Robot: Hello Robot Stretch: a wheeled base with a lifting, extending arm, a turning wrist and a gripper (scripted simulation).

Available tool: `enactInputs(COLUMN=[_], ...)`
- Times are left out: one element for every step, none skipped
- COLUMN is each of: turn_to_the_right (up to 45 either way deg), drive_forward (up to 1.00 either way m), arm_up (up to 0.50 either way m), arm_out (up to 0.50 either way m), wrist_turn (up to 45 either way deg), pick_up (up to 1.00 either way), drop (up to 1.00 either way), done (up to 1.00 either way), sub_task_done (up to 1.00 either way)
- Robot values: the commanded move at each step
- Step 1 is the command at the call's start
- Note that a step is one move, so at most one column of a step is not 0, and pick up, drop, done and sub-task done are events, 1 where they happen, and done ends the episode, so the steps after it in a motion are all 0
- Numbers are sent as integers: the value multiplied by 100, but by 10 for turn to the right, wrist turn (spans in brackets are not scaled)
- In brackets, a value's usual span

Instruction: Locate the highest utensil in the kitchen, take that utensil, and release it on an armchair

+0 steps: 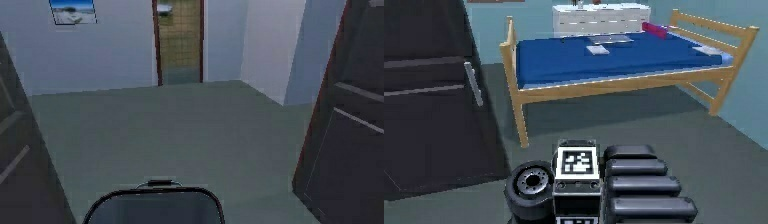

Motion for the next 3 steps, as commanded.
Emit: enactInputs(turn_to_the_right=[0, 0, 0], drive_forward=[100, 100, 100], arm_up=[0, 0, 0], arm_out=[0, 0, 0], wrist_turn=[0, 0, 0], pick_up=[0, 0, 0], drop=[0, 0, 0], done=[0, 0, 0], sub_task_done=[0, 0, 0])
